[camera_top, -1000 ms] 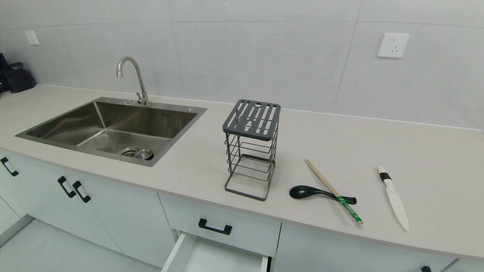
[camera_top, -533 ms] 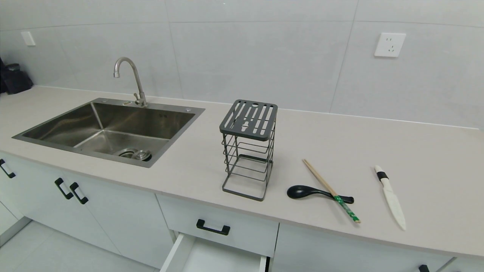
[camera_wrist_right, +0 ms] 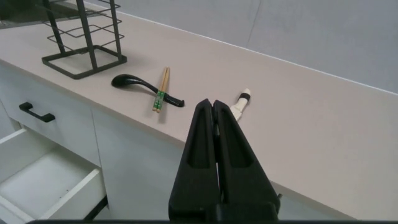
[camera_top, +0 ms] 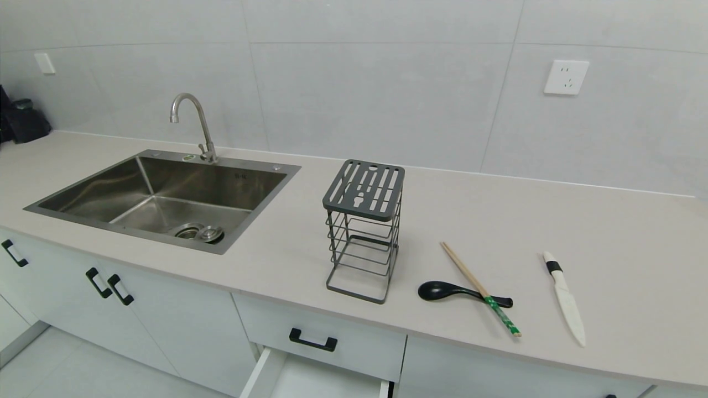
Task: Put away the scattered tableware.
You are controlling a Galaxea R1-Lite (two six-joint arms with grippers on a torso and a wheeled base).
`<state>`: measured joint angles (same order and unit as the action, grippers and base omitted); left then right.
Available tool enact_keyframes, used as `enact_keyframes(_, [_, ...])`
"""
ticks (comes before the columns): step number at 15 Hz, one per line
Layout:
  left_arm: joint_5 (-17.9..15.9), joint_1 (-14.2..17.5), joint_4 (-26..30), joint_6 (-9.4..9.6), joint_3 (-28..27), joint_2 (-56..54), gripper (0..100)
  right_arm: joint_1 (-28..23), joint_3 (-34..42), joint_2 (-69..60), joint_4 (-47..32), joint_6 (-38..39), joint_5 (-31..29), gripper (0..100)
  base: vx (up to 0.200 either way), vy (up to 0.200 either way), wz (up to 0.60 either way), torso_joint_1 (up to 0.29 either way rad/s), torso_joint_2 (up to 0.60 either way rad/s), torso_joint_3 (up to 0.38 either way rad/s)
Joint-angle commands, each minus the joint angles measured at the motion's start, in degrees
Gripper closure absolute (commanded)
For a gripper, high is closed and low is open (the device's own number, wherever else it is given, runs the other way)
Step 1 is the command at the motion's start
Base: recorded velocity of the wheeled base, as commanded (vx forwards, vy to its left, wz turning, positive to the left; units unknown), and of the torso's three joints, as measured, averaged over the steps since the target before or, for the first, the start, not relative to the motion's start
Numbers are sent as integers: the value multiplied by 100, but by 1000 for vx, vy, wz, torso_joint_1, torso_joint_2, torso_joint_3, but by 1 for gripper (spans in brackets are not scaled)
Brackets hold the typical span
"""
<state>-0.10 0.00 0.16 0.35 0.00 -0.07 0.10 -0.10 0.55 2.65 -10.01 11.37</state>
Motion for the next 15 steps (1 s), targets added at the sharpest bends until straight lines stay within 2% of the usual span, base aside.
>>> enact_keyframes(1, [1, 0, 2, 0, 0, 7, 0, -1, -8, 7, -1, -27, 5, 100, 0, 0, 0, 0, 0, 0])
enact_keyframes(3, [1, 0, 2, 0, 0, 7, 0, -1, 1, 7, -1, -19, 5, 100, 0, 0, 0, 0, 0, 0])
enact_keyframes(4, [1, 0, 2, 0, 0, 7, 0, -1, -8, 7, -1, -19, 5, 0, 0, 0, 0, 0, 0, 0])
enact_keyframes(10, [1, 0, 2, 0, 0, 7, 0, -1, -34, 7, 149, 69, -83, 0, 0, 0, 0, 0, 0, 0])
enact_keyframes(11, [1, 0, 2, 0, 0, 7, 0, -1, -210, 15, 359, 166, -91, 0, 0, 0, 0, 0, 0, 0])
enact_keyframes(13, [1, 0, 2, 0, 0, 7, 0, -10, -781, 358, 280, 175, 5, 0, 0, 0, 0, 0, 0, 0])
enact_keyframes(15, [1, 0, 2, 0, 0, 7, 0, 122, -1203, 1246, 175, 183, 497, 0, 0, 0, 0, 0, 0, 0])
